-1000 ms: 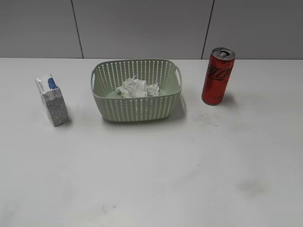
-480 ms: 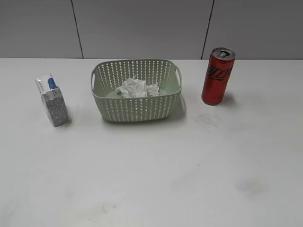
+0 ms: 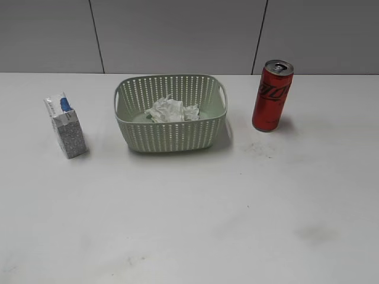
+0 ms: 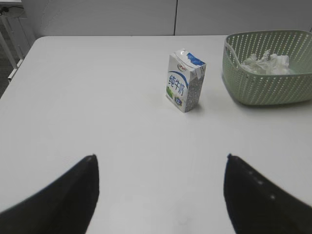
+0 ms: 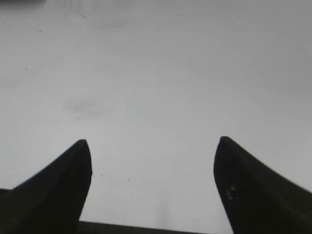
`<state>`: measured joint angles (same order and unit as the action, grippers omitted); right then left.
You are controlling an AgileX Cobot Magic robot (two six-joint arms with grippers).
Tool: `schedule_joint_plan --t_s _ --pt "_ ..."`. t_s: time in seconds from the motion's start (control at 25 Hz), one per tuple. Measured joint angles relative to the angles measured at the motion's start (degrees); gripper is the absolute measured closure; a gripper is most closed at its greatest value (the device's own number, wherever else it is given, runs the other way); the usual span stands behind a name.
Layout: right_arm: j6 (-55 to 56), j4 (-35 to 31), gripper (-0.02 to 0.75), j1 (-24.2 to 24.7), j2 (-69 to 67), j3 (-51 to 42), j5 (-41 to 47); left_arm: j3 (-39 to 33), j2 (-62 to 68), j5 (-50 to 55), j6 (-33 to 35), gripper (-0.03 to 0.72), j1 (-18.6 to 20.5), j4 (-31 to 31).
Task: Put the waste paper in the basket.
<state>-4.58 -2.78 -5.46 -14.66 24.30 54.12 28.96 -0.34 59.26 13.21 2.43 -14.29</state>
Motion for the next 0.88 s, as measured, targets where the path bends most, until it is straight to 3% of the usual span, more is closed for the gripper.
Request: schedule_joint_plan --t_s 0.4,0.88 --pt "0.0 -0.1 0.148 0.0 14.2 -0.1 0.0 0.0 0.0 0.0 0.0 0.097 0.0 0.0" --pt "0.0 -0.1 0.148 0.0 14.9 -0.2 0.0 0.0 0.0 0.0 0.0 0.097 0.0 0.1"
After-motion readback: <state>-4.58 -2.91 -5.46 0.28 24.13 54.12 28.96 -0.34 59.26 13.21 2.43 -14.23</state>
